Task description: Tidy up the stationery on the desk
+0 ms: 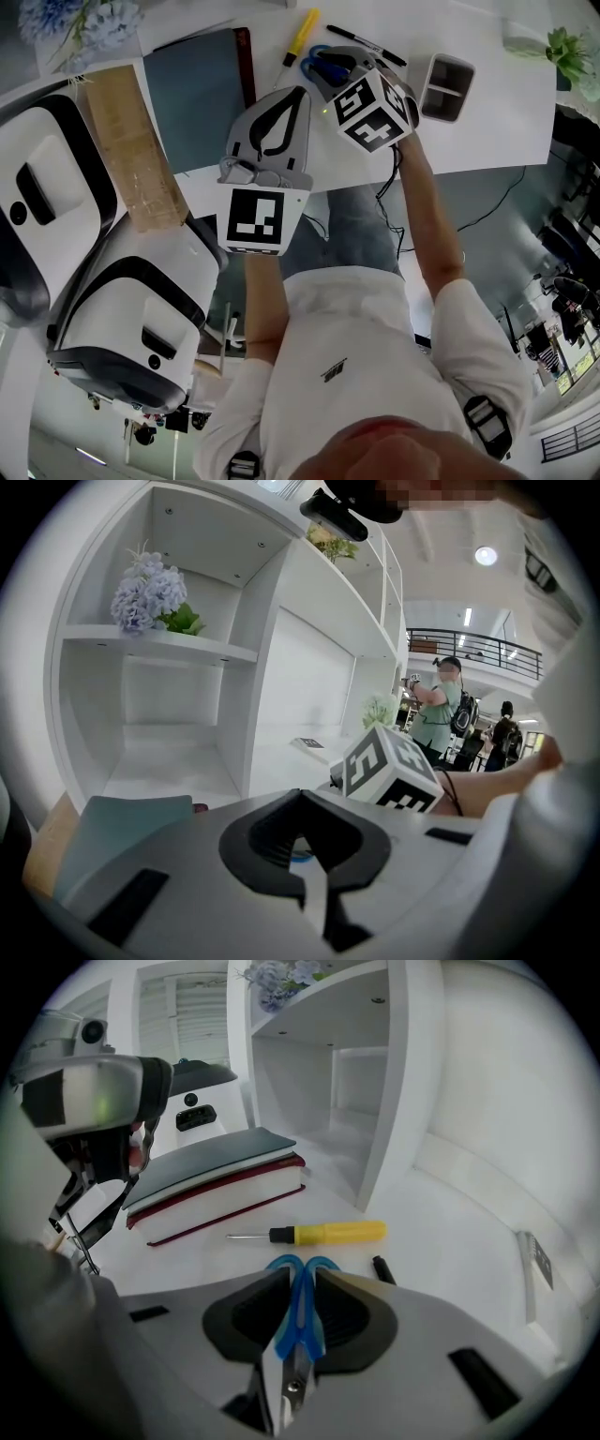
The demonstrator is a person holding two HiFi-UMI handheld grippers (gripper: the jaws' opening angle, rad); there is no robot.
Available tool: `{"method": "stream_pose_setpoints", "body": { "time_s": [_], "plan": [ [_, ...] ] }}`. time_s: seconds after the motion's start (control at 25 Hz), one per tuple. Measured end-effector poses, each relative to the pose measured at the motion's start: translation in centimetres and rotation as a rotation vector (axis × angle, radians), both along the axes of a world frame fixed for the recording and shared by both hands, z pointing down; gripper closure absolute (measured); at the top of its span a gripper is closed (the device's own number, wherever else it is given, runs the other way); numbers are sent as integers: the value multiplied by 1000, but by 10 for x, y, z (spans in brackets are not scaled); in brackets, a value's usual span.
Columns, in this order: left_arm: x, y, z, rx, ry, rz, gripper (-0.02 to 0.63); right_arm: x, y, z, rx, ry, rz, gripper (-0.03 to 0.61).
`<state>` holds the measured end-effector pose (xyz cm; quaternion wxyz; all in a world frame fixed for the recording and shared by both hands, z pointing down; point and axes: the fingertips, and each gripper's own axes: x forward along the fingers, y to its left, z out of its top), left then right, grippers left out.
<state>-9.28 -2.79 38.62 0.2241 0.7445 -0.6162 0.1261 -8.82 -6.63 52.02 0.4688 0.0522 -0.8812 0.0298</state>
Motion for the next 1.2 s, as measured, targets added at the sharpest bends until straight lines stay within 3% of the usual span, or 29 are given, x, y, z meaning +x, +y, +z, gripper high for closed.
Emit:
{"method": "stream_pose_setpoints", "body": {
  "time_s": [0.28,1.2],
  "plan": [
    [3,0,2,-7,3,6,614,-2,1,1,-52,-13,4,520],
    [44,-11,-20,21,2,133,614,54,-14,-115,80,-303,297,522]
  ]
}}
